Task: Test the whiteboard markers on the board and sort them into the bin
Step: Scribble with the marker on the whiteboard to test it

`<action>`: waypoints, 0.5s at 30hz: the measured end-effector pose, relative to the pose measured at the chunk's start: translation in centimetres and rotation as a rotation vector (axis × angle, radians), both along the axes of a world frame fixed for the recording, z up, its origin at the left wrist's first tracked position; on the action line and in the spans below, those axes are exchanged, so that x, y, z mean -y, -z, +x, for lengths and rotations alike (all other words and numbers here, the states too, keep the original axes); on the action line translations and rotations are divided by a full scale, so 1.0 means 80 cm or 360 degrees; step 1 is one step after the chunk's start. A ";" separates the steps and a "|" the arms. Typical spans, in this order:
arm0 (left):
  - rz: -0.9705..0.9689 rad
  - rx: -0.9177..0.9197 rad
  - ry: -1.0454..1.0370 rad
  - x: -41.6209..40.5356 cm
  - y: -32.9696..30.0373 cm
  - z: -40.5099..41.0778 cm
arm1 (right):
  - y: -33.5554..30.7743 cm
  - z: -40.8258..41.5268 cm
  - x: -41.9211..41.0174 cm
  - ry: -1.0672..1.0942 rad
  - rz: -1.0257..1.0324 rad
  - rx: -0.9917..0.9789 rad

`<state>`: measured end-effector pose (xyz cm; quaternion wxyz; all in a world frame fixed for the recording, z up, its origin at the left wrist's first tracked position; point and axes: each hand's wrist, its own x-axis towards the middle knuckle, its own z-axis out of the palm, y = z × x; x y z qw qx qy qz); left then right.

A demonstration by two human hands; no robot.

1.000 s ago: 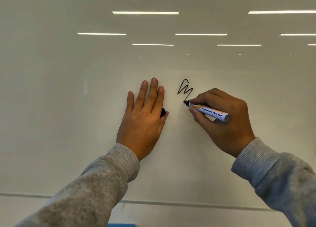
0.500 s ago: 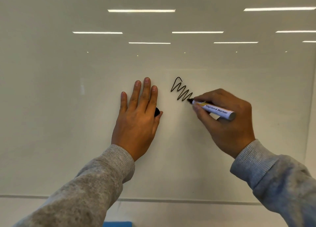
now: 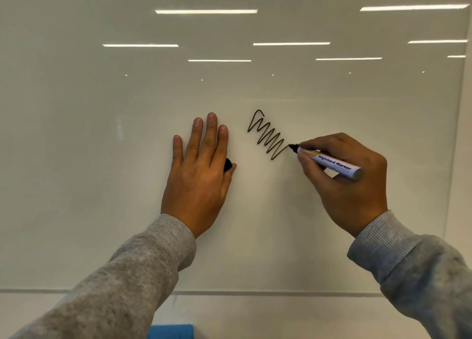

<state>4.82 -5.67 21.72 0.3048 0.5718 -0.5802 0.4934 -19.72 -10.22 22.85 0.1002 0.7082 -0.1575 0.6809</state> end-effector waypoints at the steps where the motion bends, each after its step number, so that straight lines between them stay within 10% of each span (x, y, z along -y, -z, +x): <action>1: 0.0002 -0.0001 0.0003 0.000 0.000 0.000 | 0.004 0.001 0.000 -0.0010 0.0010 -0.0066; 15: 0.0012 -0.0021 0.0023 0.000 0.003 0.001 | 0.032 -0.012 0.003 -0.0020 0.0011 -0.0211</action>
